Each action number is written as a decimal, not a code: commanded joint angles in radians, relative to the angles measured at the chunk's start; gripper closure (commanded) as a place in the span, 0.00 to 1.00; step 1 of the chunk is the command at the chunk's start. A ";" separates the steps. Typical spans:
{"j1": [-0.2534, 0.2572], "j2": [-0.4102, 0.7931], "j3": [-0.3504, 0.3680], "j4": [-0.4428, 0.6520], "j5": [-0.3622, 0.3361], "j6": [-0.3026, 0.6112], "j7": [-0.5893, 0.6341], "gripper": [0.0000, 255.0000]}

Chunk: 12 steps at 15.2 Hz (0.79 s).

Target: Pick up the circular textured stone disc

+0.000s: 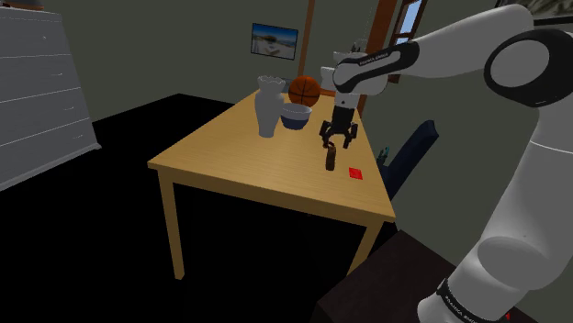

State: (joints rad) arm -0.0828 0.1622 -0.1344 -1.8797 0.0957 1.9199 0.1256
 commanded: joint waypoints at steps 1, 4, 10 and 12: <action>-0.002 0.010 -0.001 -0.013 0.002 0.024 -0.004 0.00; -0.002 0.028 0.000 -0.040 0.006 0.067 -0.009 0.00; -0.001 0.027 0.000 -0.041 0.006 0.068 -0.008 1.00; -0.001 0.027 0.000 -0.041 0.006 0.067 -0.008 1.00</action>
State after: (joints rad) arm -0.0842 0.1883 -0.1340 -1.9200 0.1019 1.9872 0.1175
